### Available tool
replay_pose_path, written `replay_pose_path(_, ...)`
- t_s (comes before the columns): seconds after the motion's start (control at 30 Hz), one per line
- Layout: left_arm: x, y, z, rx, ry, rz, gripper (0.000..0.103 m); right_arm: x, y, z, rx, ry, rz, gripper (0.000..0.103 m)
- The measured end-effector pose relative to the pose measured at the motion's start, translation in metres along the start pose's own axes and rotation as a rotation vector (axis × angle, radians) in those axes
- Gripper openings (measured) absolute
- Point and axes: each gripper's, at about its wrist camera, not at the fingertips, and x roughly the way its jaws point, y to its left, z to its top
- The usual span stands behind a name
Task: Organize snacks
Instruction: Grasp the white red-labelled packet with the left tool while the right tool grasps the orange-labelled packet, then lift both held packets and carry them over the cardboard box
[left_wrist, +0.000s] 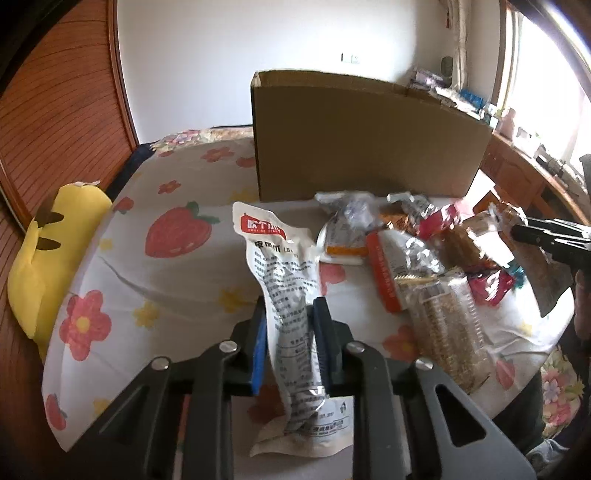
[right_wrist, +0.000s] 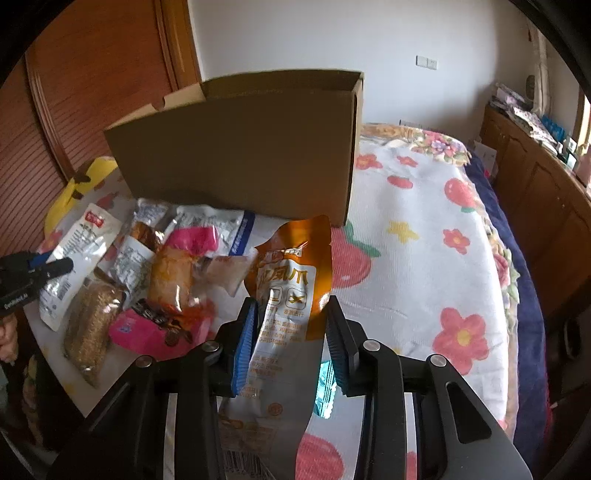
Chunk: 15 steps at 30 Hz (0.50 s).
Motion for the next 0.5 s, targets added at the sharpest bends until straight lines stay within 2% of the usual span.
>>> replay_pose_path(0.17, -0.006, -0.004, 0.003, 0.011, -0.020, -0.005, 0.016, -0.009, 0.006, 0.004, -0.018, -0.019, -0.007, 0.035)
replay_pose_path(0.5, -0.023, -0.001, 0.003, -0.015, -0.056, -0.047, 0.015, -0.019, 0.012, 0.009, -0.038, -0.039, -0.008, 0.035)
